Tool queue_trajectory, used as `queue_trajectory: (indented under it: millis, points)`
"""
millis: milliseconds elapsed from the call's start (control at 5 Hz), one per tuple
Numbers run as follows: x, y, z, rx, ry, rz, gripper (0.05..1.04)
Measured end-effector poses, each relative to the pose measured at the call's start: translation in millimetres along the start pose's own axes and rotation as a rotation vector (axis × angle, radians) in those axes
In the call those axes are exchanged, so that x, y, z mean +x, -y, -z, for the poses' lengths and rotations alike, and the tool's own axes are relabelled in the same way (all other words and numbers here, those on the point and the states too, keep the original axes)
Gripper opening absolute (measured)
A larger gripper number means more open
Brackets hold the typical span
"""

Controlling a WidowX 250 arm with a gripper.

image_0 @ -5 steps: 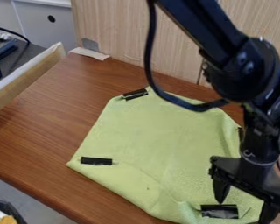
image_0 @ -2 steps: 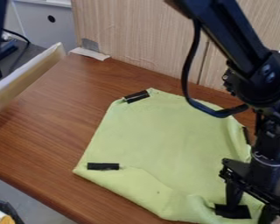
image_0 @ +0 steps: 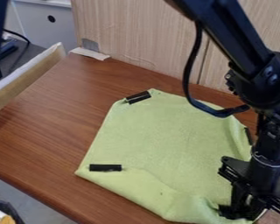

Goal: Fold the cloth from the right to left

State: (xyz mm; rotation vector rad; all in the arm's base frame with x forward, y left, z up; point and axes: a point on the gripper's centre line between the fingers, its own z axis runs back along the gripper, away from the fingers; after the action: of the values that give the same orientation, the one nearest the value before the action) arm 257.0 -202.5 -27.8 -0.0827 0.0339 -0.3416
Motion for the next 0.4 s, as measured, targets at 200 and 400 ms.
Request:
queue_trajectory:
  millis: [200,400]
  points:
    - [-2.8,0.0,-2.1,0.025,0.003,-0.007,0.120]
    - [-3.6,-1.8,-16.0,0.041,0.006,0.000,0.072]
